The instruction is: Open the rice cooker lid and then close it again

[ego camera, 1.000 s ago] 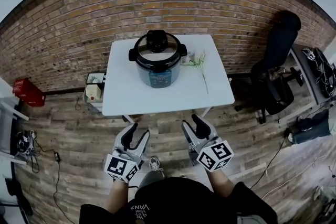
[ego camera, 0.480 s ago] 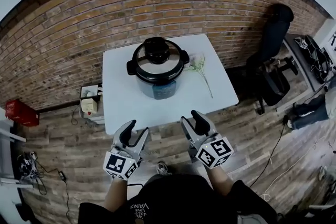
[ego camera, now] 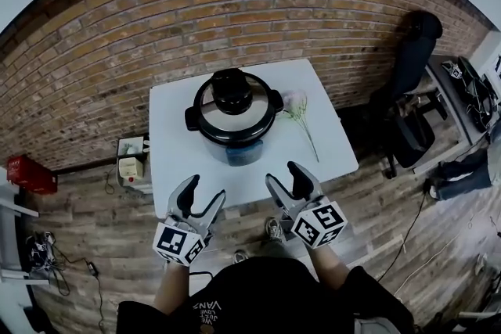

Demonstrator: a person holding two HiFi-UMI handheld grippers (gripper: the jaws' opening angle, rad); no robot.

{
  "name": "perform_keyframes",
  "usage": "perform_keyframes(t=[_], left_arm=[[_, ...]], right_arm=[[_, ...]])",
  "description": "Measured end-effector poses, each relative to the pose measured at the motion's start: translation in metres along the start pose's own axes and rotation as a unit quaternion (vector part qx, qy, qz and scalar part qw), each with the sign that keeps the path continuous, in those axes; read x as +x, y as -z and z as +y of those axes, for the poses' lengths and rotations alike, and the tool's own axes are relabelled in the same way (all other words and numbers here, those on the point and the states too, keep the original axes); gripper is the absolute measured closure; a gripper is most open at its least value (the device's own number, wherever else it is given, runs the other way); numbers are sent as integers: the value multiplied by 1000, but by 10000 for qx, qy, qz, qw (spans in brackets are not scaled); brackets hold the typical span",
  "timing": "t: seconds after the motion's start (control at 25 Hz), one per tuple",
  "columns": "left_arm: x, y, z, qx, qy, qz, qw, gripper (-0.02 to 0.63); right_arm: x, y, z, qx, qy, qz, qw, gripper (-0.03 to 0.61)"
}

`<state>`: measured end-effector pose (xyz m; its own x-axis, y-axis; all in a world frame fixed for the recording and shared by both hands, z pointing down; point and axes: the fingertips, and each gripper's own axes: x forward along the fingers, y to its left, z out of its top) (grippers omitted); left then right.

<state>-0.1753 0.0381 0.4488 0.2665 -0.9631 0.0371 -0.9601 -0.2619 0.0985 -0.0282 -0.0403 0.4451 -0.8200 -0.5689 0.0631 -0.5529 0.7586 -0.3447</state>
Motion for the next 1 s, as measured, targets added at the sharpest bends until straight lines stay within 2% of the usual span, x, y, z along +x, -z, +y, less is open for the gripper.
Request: perform_keyframes(t=[0.32,0.64,0.8,1.0], left_arm=[[51,-3,16,2,-335,10,9994,296],[92,-17,36,297,-680,68,9972,279],[107,-24,44,479,-795,250,9954,279],[128,-25,57,862,-642,635,9922,276]], right_arm=[[41,-15,-44,-61,-372,210,9991,237],[66,-27,-75,-50,-872,388,9954,213],[72,-28,-86,20,-1082,455,9931,213],[75,-31,-91,59,-1360,520,9893,213]])
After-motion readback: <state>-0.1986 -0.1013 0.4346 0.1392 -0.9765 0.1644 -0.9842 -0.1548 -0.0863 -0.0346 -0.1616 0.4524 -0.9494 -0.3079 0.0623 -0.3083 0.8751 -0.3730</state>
